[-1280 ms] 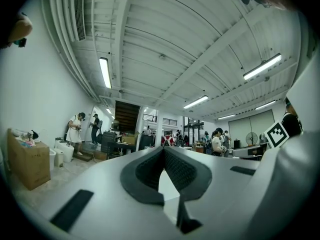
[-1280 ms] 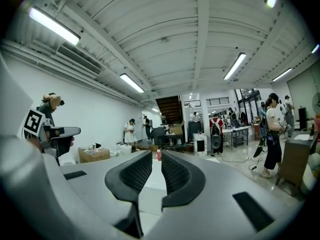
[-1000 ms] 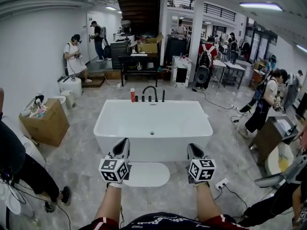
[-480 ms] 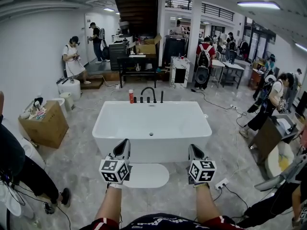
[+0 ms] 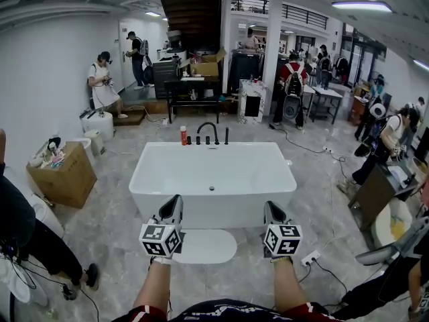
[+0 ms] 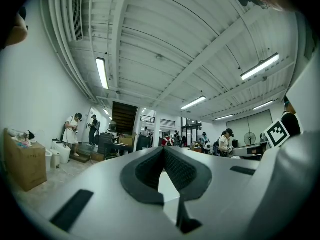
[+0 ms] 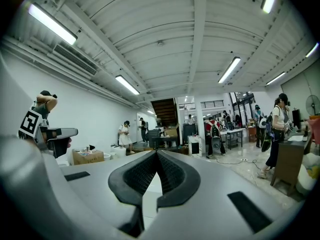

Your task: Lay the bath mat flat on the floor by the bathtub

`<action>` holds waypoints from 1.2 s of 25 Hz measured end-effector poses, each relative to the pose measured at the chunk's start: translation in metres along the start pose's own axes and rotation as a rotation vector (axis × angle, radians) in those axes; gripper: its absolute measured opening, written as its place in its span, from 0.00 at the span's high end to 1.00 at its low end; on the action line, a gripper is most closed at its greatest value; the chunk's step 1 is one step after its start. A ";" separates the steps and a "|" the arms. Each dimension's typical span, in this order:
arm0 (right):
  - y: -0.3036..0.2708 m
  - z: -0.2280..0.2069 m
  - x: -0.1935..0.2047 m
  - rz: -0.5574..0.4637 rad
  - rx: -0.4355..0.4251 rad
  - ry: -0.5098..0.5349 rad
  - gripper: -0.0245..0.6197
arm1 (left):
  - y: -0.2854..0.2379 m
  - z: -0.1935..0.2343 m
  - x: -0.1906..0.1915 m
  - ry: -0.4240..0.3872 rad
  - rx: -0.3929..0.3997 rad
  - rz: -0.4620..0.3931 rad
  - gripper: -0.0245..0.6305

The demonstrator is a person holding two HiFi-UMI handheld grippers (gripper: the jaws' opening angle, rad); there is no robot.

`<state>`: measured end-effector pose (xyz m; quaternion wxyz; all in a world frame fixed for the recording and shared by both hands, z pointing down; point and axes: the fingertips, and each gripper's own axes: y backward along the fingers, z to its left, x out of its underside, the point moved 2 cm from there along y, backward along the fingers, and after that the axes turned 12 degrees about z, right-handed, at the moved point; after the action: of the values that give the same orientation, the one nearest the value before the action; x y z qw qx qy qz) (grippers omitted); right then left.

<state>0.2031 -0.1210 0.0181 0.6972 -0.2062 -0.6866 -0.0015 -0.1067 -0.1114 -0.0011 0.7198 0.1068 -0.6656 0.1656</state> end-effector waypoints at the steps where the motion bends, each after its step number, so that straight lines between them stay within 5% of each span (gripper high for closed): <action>1: 0.000 -0.001 -0.001 -0.001 0.002 0.000 0.92 | -0.001 0.001 0.000 0.001 -0.001 0.000 0.94; 30: 0.003 -0.011 -0.009 -0.001 0.011 0.012 0.92 | -0.010 -0.006 -0.012 -0.001 0.002 -0.010 0.94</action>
<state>0.2140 -0.1237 0.0086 0.7023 -0.2020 -0.6826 0.0010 -0.0977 -0.1192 -0.0129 0.7203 0.1109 -0.6651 0.1627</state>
